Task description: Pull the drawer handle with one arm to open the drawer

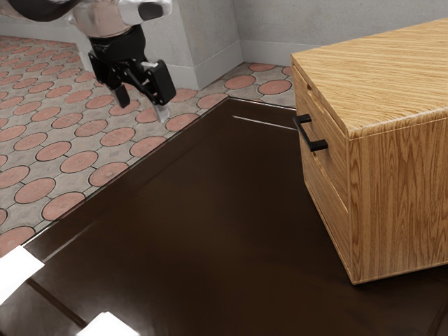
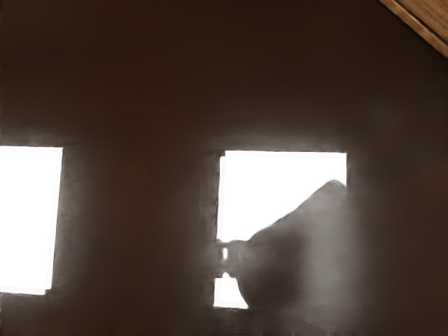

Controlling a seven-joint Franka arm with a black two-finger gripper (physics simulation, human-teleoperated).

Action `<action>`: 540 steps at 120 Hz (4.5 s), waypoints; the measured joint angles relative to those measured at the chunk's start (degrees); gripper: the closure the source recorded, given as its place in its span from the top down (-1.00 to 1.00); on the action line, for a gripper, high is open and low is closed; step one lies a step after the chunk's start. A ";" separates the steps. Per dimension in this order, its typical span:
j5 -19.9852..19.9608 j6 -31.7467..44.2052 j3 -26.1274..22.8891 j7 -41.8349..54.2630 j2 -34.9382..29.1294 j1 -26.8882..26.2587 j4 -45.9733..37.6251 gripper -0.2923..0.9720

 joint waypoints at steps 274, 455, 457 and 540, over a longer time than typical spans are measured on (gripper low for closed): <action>-32.64 54.98 -9.16 -51.54 5.05 6.30 -28.90 0.53; -34.92 55.72 8.20 -45.33 -22.01 1.16 -59.85 0.52; -34.87 55.72 8.25 -45.30 -22.07 1.12 -59.93 0.52; -14.71 46.52 8.20 -45.18 -23.67 -6.56 -36.77 0.53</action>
